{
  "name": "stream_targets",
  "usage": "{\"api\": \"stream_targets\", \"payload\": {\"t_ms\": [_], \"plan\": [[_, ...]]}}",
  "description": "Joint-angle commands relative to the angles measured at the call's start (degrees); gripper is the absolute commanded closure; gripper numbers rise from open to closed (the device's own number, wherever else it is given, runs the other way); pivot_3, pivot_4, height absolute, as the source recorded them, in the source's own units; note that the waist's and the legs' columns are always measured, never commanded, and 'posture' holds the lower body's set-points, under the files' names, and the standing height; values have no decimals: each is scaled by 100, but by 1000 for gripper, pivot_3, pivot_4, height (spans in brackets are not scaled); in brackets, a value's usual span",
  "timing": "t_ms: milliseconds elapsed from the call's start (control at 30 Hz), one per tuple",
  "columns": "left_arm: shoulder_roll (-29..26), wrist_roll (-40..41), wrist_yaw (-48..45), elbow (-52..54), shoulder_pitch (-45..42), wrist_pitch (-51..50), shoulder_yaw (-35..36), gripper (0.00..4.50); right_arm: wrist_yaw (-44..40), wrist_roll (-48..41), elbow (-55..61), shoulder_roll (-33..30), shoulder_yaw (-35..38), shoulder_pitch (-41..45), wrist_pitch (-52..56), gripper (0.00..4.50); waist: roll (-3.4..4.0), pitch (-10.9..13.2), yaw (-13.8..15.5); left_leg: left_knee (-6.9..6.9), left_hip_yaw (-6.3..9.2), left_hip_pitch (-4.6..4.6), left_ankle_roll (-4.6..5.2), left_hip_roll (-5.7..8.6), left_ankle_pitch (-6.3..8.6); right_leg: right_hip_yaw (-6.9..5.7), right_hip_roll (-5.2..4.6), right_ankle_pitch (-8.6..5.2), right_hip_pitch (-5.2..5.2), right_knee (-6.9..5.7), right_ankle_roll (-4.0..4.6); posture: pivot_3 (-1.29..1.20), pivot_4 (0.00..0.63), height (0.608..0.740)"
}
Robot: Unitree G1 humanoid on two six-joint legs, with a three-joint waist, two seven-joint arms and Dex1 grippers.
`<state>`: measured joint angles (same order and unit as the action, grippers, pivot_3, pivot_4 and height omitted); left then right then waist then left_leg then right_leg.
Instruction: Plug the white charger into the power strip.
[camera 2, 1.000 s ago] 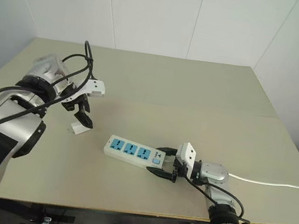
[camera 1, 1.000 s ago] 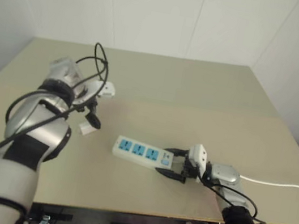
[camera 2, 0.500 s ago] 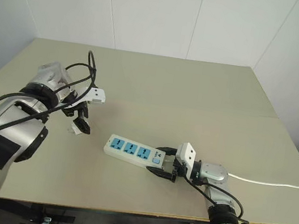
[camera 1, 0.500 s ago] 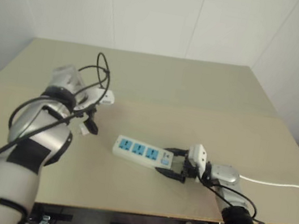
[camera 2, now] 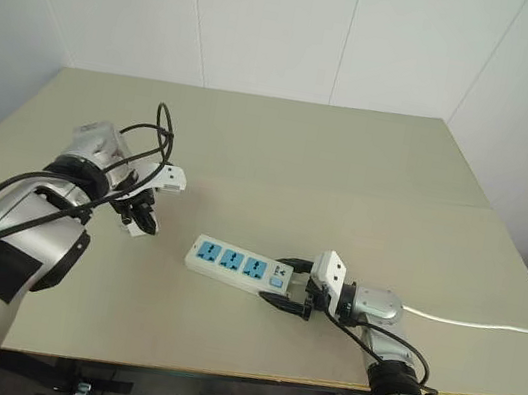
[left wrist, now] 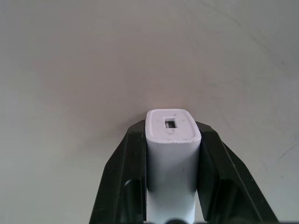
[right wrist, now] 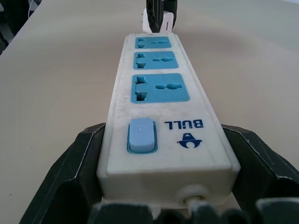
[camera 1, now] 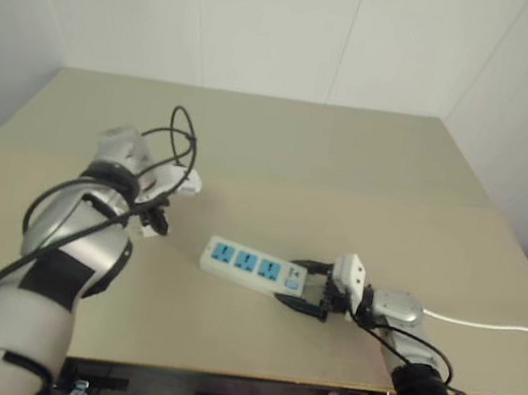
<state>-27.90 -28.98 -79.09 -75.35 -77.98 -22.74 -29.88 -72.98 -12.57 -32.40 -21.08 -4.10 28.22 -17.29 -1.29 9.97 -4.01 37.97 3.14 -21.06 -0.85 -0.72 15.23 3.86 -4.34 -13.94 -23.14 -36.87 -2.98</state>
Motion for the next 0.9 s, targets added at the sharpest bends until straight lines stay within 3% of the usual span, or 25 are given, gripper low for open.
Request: {"api": "stream_targets", "payload": {"t_ms": [33, 233, 400, 500, 667, 900], "plan": [[-40, 46, 72, 56, -9, 153, 117, 3490, 72, 9, -23, -77, 32, -22, -86, 1095, 0, 0, 2, 0, 0, 0, 0, 0, 0, 0, 0, 0, 0, -2, 0, 0, 150, 740], [-51, 609, -244, 421, -494, 339, 706, 3490, 52, -11, 101, -154, 36, -145, -60, 1095, -1, 0, 6, 1, 1, -4, 0, 0, 0, -1, 0, 0, -1, 0, 0, 0, 150, 740], [-6, 1868, -152, 1092, -794, -44, 2010, 3490, 77, -83, 360, -214, 34, -285, 31, 1095, -2, 1, 42, 4, 5, -10, -1, 0, 0, -7, -4, 0, -1, 7, 0, 0, 150, 740], [-8, 3149, -205, 2835, 497, 951, 3134, 3490, 3, -202, 588, -223, 8, -389, 209, 1095, 28, -17, 14, 3, 0, -4, -1, -1, 0, -4, -9, -1, 1, 5, -1, 0, 150, 740], [422, 4727, -44, 4934, 2251, -159, 3925, 3490, -273, -280, 886, -293, -165, -457, 379, 1095, 40, -26, -29, 9, -4, 5, -5, -9, -2, 7, -1, -1, -5, -20, -1, 0, 150, 740], [762, 5916, 322, 6462, 3553, -1210, 3886, 3490, -563, -204, 774, -172, -460, -248, 291, 1095, 37, -30, 5, 31, 3, 0, -4, -6, -2, 3, -1, 0, 2, -21, 0, 0, 150, 740]]}}
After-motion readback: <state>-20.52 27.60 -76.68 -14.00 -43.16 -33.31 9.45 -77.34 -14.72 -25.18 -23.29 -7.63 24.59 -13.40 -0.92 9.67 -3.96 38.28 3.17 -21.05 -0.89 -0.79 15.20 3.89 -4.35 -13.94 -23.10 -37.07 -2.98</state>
